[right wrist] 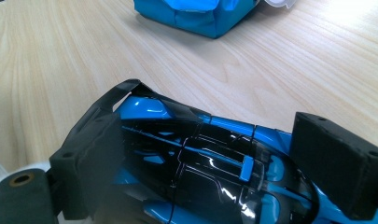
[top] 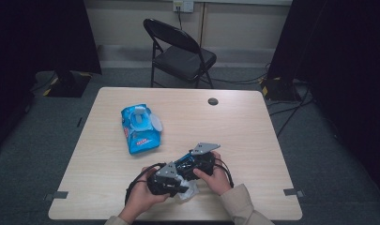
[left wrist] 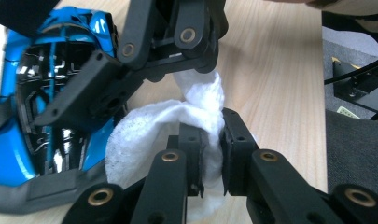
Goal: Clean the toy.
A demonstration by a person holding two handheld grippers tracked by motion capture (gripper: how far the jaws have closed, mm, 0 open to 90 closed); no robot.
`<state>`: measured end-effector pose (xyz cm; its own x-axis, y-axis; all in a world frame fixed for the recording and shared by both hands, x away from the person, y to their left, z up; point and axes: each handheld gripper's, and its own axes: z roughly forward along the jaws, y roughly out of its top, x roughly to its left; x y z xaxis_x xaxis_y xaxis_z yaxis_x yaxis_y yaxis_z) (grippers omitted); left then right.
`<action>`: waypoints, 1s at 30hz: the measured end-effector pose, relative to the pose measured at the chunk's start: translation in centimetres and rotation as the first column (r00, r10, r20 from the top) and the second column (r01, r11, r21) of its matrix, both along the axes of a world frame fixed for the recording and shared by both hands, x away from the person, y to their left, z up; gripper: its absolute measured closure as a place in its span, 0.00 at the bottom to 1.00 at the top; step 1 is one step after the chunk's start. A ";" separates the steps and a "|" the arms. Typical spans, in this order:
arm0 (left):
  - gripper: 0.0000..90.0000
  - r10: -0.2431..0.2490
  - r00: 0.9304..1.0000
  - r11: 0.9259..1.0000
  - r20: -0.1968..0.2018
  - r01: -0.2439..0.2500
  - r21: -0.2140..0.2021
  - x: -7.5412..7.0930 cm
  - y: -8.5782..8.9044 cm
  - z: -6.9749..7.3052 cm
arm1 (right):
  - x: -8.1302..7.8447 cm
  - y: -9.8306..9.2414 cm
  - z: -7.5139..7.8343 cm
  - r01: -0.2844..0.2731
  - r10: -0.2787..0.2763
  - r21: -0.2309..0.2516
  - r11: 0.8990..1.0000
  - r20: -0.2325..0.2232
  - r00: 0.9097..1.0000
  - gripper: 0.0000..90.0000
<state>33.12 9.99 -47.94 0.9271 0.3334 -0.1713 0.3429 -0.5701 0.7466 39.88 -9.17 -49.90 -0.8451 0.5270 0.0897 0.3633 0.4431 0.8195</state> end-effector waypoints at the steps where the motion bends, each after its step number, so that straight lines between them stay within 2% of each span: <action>1: 0.90 0.007 1.000 1.000 0.004 -0.007 -0.002 0.0 0.3 0.2 | 0.0 0.0 0.0 0.000 0.000 0.001 1.000 0.000 1.000 0.11; 8: 0.89 0.065 0.997 0.998 0.033 -0.064 -0.021 0.3 2.8 1.7 | 0.0 0.0 0.0 0.001 -0.001 0.002 1.000 0.000 1.000 0.11; 11: 0.89 0.099 0.994 0.995 0.051 -0.098 -0.027 0.6 3.9 2.1 | 0.0 0.0 0.0 0.001 -0.001 0.002 1.000 -0.001 1.000 0.11; 14: 0.89 0.134 0.989 0.991 0.061 -0.133 -0.016 1.1 4.9 2.3 | 0.0 0.0 0.0 0.001 -0.001 0.002 1.000 0.000 1.000 0.11; 18: 0.89 0.197 0.977 0.980 0.082 -0.198 0.004 1.9 6.2 2.0 | 0.0 0.0 0.0 0.000 0.000 0.001 1.000 0.001 1.000 0.11; 22: 0.88 0.278 0.958 0.960 0.069 -0.279 0.002 2.8 7.4 1.3 | 0.0 0.0 0.0 0.000 0.000 0.001 1.000 0.000 1.000 0.11; 24: 0.88 0.307 0.949 0.951 0.075 -0.308 0.009 3.1 7.6 0.7 | 0.0 0.0 0.0 0.000 0.000 0.001 1.000 0.000 1.000 0.11; 25: 0.87 0.317 0.946 0.948 0.060 -0.318 0.006 3.2 7.5 0.3 | 0.0 0.0 0.0 0.000 0.000 0.001 1.000 0.000 1.000 0.11; 27: 0.87 0.322 0.944 0.945 0.071 -0.325 0.034 3.6 7.4 -0.4 | 0.0 0.0 0.0 0.000 0.000 0.001 1.000 0.001 1.000 0.11; 28: 0.87 0.326 0.943 0.944 0.058 -0.329 0.039 3.6 7.1 -0.8 | 0.0 0.0 0.0 0.000 0.000 0.002 1.000 0.001 1.000 0.11; 30: 0.86 0.324 0.945 0.944 0.052 -0.326 0.043 3.8 6.7 -1.4 | 0.0 0.0 0.0 0.000 0.000 0.002 1.000 0.001 1.000 0.11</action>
<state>36.88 16.66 -49.31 0.7732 0.6248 -0.1087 0.4838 -0.4702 0.7382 39.85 -9.17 -49.93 -0.8453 0.5267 0.0897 0.3623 0.4418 0.8207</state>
